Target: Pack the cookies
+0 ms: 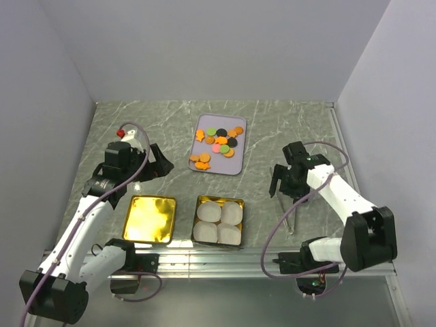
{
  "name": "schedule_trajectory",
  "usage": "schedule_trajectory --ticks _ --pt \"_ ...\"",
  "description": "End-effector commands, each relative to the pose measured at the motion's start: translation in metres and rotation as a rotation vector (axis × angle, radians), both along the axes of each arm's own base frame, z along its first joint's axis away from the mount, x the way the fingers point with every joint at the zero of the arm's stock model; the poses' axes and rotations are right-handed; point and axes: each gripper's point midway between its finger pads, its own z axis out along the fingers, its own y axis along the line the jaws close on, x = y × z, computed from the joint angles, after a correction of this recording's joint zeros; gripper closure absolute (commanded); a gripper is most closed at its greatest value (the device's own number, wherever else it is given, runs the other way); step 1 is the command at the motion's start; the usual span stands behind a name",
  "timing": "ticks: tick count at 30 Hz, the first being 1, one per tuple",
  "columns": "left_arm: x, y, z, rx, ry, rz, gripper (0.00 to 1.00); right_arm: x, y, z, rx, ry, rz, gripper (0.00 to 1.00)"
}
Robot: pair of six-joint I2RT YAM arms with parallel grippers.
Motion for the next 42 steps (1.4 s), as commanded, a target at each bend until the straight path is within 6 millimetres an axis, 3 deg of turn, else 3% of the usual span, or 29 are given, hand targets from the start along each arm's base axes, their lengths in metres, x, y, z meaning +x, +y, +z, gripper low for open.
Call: schedule_trajectory --ticks 1,10,13,17,20,21,23,24,26,27,29,30,32,33,35,36,37,39,42 --pt "-0.003 -0.002 0.008 0.008 -0.030 0.016 0.01 0.013 0.001 -0.002 -0.019 -0.008 -0.003 0.11" --pt "-0.016 -0.016 0.007 0.054 -0.030 0.017 0.01 0.036 0.002 -0.040 -0.077 0.095 0.056 0.31" --pt "-0.019 -0.020 0.006 0.066 -0.027 0.014 0.01 0.039 0.003 -0.053 -0.085 0.133 0.067 0.45" --pt "-0.021 -0.021 0.008 0.069 -0.034 0.022 0.01 0.052 0.002 -0.058 -0.112 0.154 0.087 0.65" --pt "-0.020 -0.020 0.007 0.073 -0.033 0.032 0.01 0.070 0.002 -0.058 -0.138 0.156 0.105 0.69" --pt "-0.019 -0.020 0.005 0.078 -0.028 0.035 0.01 0.084 0.003 -0.051 -0.149 0.130 0.108 0.70" --pt "-0.017 -0.019 0.000 0.093 -0.009 0.039 0.01 0.093 0.002 -0.056 -0.169 0.153 0.121 0.72" --pt "-0.016 -0.019 0.002 0.096 -0.004 0.040 0.01 0.109 0.004 -0.050 -0.178 0.125 0.139 0.72" --pt "-0.014 -0.020 -0.001 0.116 0.019 0.036 0.01 0.118 0.000 -0.056 -0.218 0.154 0.156 0.74" --pt "-0.012 -0.018 0.003 0.122 0.017 0.041 0.01 0.132 0.002 -0.049 -0.226 0.133 0.170 0.75" --pt "-0.010 -0.015 0.006 0.143 0.012 0.054 0.01 0.144 0.001 -0.055 -0.249 0.144 0.179 0.78" --pt "-0.008 -0.011 0.011 0.153 -0.002 0.070 0.01 0.161 0.005 -0.046 -0.245 0.107 0.182 0.78" --pt "-0.008 -0.007 0.016 0.166 -0.009 0.080 0.01 0.170 0.007 -0.052 -0.251 0.129 0.186 0.79" --pt "-0.007 -0.005 0.020 0.168 -0.017 0.089 0.01 0.188 0.012 -0.042 -0.240 0.083 0.183 0.80" --pt "-0.008 -0.001 0.022 0.177 -0.023 0.101 0.01 0.201 0.019 -0.045 -0.243 0.083 0.197 0.81" --pt "-0.009 0.001 0.020 0.181 -0.018 0.106 0.01 0.221 0.026 -0.032 -0.239 0.029 0.203 0.81" --pt "-0.009 0.002 0.019 0.186 -0.018 0.111 0.01 0.223 0.028 -0.040 -0.245 0.053 0.210 0.81" --pt "-0.010 0.006 0.015 0.196 -0.012 0.121 0.01 0.246 0.037 -0.028 -0.233 -0.002 0.211 0.82" --pt "-0.009 0.012 0.012 0.207 -0.006 0.139 0.01 0.259 0.046 -0.031 -0.219 -0.014 0.217 0.82"
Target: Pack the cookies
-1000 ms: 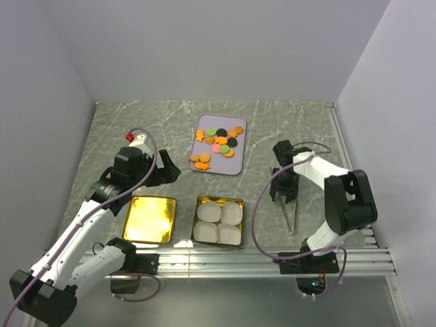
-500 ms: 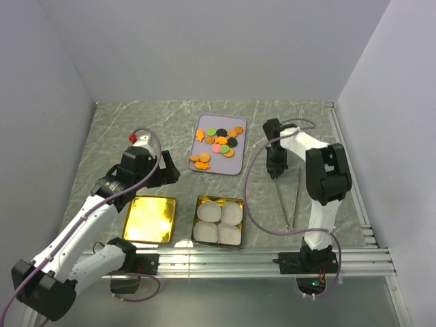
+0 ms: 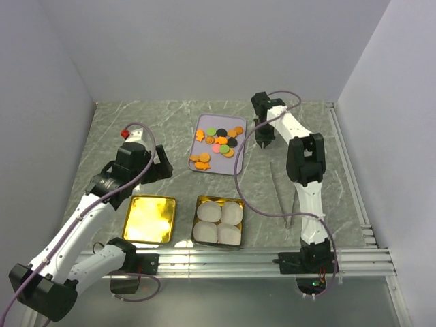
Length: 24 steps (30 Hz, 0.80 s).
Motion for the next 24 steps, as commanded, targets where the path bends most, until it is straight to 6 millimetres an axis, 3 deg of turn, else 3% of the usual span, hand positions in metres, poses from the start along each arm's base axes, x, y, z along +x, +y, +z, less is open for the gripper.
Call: schedule_trajectory --ticks 1,3,4,6,7,9,10,11,12,13,14,16,17,19,20,24 --pt "0.002 0.011 0.009 0.028 -0.031 0.027 0.01 0.007 0.006 0.015 -0.012 -0.013 0.024 0.82" --pt "0.002 0.015 0.007 0.039 -0.028 0.039 0.00 0.010 0.006 0.022 -0.020 -0.029 0.017 0.78" --pt "0.003 0.017 0.008 0.041 -0.029 0.040 0.01 0.011 0.005 0.033 -0.021 -0.055 0.013 0.60" --pt "0.002 0.018 0.008 0.036 -0.029 0.035 0.00 0.005 -0.001 0.042 -0.042 -0.070 0.002 0.40" --pt "0.001 0.018 0.007 0.031 -0.028 0.036 0.01 0.004 -0.008 0.065 -0.062 -0.125 -0.011 0.26" --pt "-0.001 0.017 0.006 0.022 -0.029 0.028 0.00 -0.013 -0.019 0.070 -0.092 -0.132 -0.028 0.05" --pt "-0.002 0.016 0.008 0.019 -0.036 0.023 0.01 -0.021 -0.021 0.094 -0.073 -0.181 -0.031 0.01" --pt "-0.003 0.016 0.010 0.013 -0.045 0.021 0.00 -0.039 -0.024 0.085 -0.073 -0.141 -0.033 0.01" --pt "-0.003 0.016 0.011 0.011 -0.051 0.021 0.01 -0.048 -0.024 0.100 -0.048 -0.173 -0.034 0.01" --pt "-0.002 0.016 0.011 0.007 -0.058 0.025 0.00 -0.057 -0.021 0.098 -0.027 -0.164 -0.030 0.01" --pt "-0.002 0.017 0.011 0.006 -0.063 0.028 0.01 -0.076 -0.024 0.083 -0.029 -0.115 -0.034 0.00" --pt "-0.002 0.017 0.010 0.009 -0.059 0.027 0.00 -0.093 -0.023 0.081 -0.003 -0.110 -0.030 0.01" --pt "-0.001 0.017 0.010 0.010 -0.059 0.028 0.01 -0.111 -0.024 0.066 0.004 -0.060 -0.029 0.02" --pt "-0.001 0.017 0.010 0.009 -0.060 0.025 0.01 -0.123 -0.023 0.060 0.021 -0.055 -0.028 0.05" --pt "-0.001 0.017 0.010 0.008 -0.061 0.025 0.01 -0.137 -0.025 0.047 0.015 -0.013 -0.028 0.07" --pt "-0.002 0.017 0.010 0.009 -0.063 0.026 0.01 -0.158 -0.022 0.022 0.049 0.038 -0.013 0.19"
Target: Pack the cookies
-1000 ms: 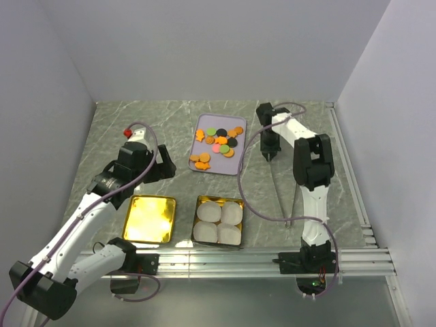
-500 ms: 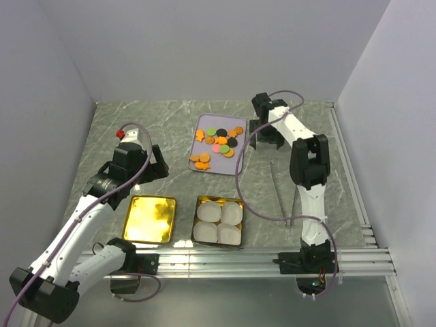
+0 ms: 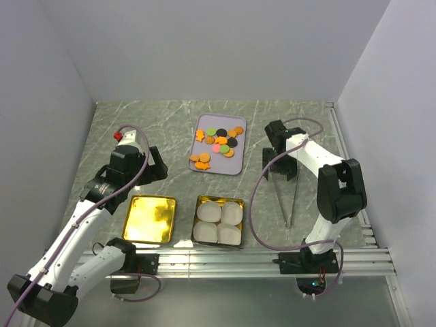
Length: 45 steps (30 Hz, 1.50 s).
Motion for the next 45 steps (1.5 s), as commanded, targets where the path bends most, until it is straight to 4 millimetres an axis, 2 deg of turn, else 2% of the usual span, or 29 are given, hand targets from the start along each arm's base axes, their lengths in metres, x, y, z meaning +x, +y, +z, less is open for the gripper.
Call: schedule_trajectory --ticks 1,5,8,9,11,12,18,19,21,22,24,25,27,28,29,30,31,33,34,35,37,38,39,41,42,45 --pt "0.003 -0.001 0.007 -0.001 -0.039 -0.014 0.01 -0.007 0.011 -0.018 0.047 0.015 0.008 0.21" --pt "0.003 -0.002 0.006 -0.004 -0.038 -0.019 0.01 -0.012 0.015 -0.032 0.059 0.050 0.032 0.32" --pt "0.003 -0.001 0.003 0.000 -0.029 -0.018 0.01 -0.010 0.015 -0.043 0.046 0.083 0.039 0.52" --pt "0.003 -0.001 0.004 0.001 -0.030 -0.017 0.01 -0.009 0.016 -0.044 0.044 0.087 0.044 0.64" --pt "0.003 -0.001 0.003 0.004 -0.027 -0.015 0.01 -0.005 0.016 -0.048 0.028 0.098 0.050 0.74" --pt "0.004 0.000 0.003 0.005 -0.027 -0.013 0.01 -0.004 0.015 -0.048 0.019 0.105 0.051 0.84" --pt "0.003 0.001 0.005 0.003 -0.036 -0.007 0.00 0.012 0.011 -0.054 -0.040 0.122 0.072 1.00" --pt "0.004 0.001 0.005 0.003 -0.036 -0.007 0.01 0.024 0.013 -0.049 -0.044 0.098 0.080 1.00" --pt "0.003 0.000 0.005 0.002 -0.038 -0.009 0.01 0.033 0.011 -0.049 -0.076 0.102 0.091 1.00" --pt "0.004 0.000 0.005 0.002 -0.038 -0.009 0.01 0.048 0.013 -0.039 -0.076 0.069 0.101 1.00" --pt "0.004 0.000 0.004 0.003 -0.036 -0.011 0.01 0.058 0.010 -0.038 -0.108 0.070 0.104 1.00" --pt "0.005 0.000 0.004 0.004 -0.035 -0.008 0.01 0.072 0.015 -0.030 -0.099 0.035 0.105 1.00" --pt "0.004 0.000 0.002 0.006 -0.028 -0.011 0.01 0.083 0.016 -0.033 -0.117 0.040 0.109 1.00" --pt "0.005 0.000 0.002 0.005 -0.027 -0.008 0.01 0.100 0.022 -0.023 -0.113 -0.001 0.119 1.00" --pt "0.005 0.000 0.002 0.006 -0.026 -0.009 0.01 0.105 0.022 -0.031 -0.123 0.017 0.123 1.00" --pt "0.004 0.000 0.001 0.007 -0.023 -0.007 0.01 0.111 0.023 -0.031 -0.125 0.014 0.129 1.00" --pt "0.004 0.000 0.002 0.006 -0.026 -0.007 0.01 0.126 0.027 -0.023 -0.122 -0.024 0.131 1.00" --pt "0.004 0.000 0.001 0.005 -0.025 -0.006 0.01 0.138 0.032 -0.030 -0.117 -0.026 0.139 1.00" --pt "0.004 0.000 0.000 0.007 -0.020 -0.008 0.01 0.153 0.036 -0.020 -0.108 -0.068 0.143 1.00" --pt "0.005 0.000 0.000 0.007 -0.018 -0.008 0.01 0.158 0.037 -0.030 -0.116 -0.055 0.144 1.00" --pt "0.005 -0.002 -0.003 0.009 -0.007 -0.017 0.00 0.170 0.041 -0.023 -0.116 -0.084 0.138 0.90" --pt "0.005 -0.002 -0.004 0.011 -0.003 -0.017 0.01 0.173 0.040 -0.025 -0.118 -0.085 0.134 0.84" --pt "0.006 -0.002 -0.005 0.011 0.000 -0.016 0.01 0.175 0.042 -0.025 -0.114 -0.094 0.134 0.75" --pt "0.006 -0.002 -0.007 0.014 0.009 -0.017 0.01 0.179 0.044 -0.021 -0.108 -0.112 0.123 0.66" --pt "0.007 -0.002 -0.008 0.015 0.012 -0.017 0.01 0.180 0.043 -0.019 -0.109 -0.117 0.121 0.51" --pt "0.007 -0.003 -0.009 0.016 0.013 -0.021 0.00 0.182 0.043 -0.006 -0.115 -0.154 0.114 0.29"
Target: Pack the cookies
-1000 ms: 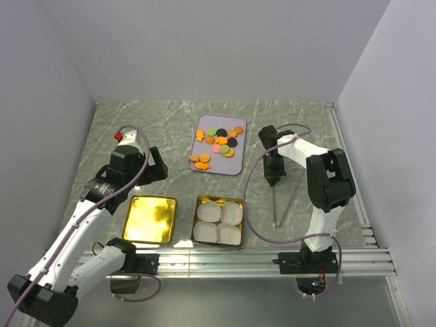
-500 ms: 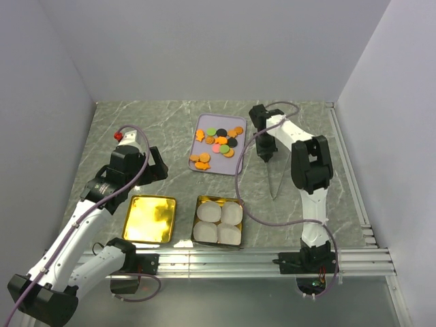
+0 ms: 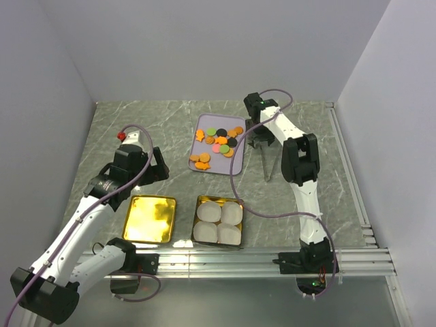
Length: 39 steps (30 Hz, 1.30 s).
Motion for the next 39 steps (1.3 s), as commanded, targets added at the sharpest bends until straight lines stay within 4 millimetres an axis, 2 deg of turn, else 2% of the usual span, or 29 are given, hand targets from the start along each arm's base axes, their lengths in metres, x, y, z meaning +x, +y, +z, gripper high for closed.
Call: schedule_trajectory --ticks 1,2,4,5,6,7,8,9,10,11,12,13,14,15,16,19,21,22,26,31,35,39 --pt "0.005 -0.002 0.004 0.001 -0.028 -0.021 0.01 0.012 0.002 0.034 -0.005 -0.094 -0.005 0.28" --pt "0.005 -0.003 0.004 -0.001 -0.030 -0.026 0.01 0.012 0.002 0.047 0.003 -0.116 -0.013 0.25" --pt "0.005 -0.004 0.004 -0.002 -0.028 -0.027 0.01 0.007 0.001 0.057 0.011 -0.127 -0.020 0.21" --pt "0.005 -0.004 0.003 -0.001 -0.027 -0.027 0.01 0.007 0.002 0.082 0.033 -0.188 -0.025 0.20" --pt "0.005 -0.003 0.003 -0.001 -0.029 -0.026 0.01 -0.003 -0.003 0.080 0.024 -0.181 -0.039 0.18" --pt "0.005 -0.003 0.004 -0.002 -0.032 -0.026 0.01 -0.007 -0.004 0.090 0.030 -0.211 -0.051 0.18" --pt "0.005 -0.003 0.005 -0.001 -0.035 -0.024 0.01 -0.015 -0.009 0.124 0.049 -0.290 -0.071 0.17" --pt "0.005 -0.002 0.005 -0.002 -0.037 -0.021 0.01 -0.014 -0.007 0.136 0.086 -0.355 -0.079 0.16" --pt "0.005 -0.002 0.007 -0.005 -0.044 -0.019 0.01 -0.035 -0.013 0.117 0.077 -0.319 -0.087 0.16" --pt "0.005 -0.002 0.007 -0.004 -0.046 -0.017 0.01 -0.039 -0.013 0.149 0.136 -0.434 -0.101 0.16" --pt "0.005 -0.001 0.008 -0.006 -0.050 -0.015 0.01 -0.048 -0.012 0.150 0.180 -0.454 -0.117 0.16" --pt "0.005 -0.001 0.009 -0.007 -0.056 -0.013 0.01 -0.071 -0.012 0.119 0.206 -0.389 -0.107 0.16" --pt "0.004 -0.001 0.010 -0.007 -0.056 -0.013 0.01 -0.078 -0.011 0.131 0.250 -0.439 -0.118 0.16" --pt "0.005 0.000 0.011 -0.009 -0.061 -0.012 0.01 -0.089 -0.010 0.121 0.283 -0.414 -0.153 0.15" --pt "0.004 0.000 0.011 -0.009 -0.063 -0.008 0.01 -0.105 -0.012 0.099 0.289 -0.352 -0.168 0.15" --pt "0.004 0.000 0.012 -0.013 -0.069 -0.013 0.01 -0.142 -0.013 0.058 0.271 -0.197 -0.215 0.16" --pt "0.004 0.000 0.013 -0.014 -0.073 -0.010 0.01 -0.160 -0.012 0.038 0.283 -0.125 -0.214 0.15" --pt "0.004 0.000 0.014 -0.015 -0.075 -0.011 0.01 -0.165 -0.009 0.035 0.296 -0.114 -0.205 0.14" --pt "0.004 0.001 0.016 -0.018 -0.084 -0.008 0.01 -0.175 -0.005 0.022 0.314 -0.057 -0.199 0.09" --pt "0.002 0.003 0.018 -0.018 -0.091 0.000 0.01 -0.173 -0.006 0.005 0.287 -0.005 -0.223 0.06" --pt "0.001 0.004 0.020 -0.019 -0.097 0.007 0.01 -0.163 -0.006 -0.009 0.263 0.014 -0.244 0.06" --pt "0.001 0.004 0.020 -0.019 -0.099 0.007 0.01 -0.144 -0.011 -0.022 0.267 0.023 -0.301 0.06"
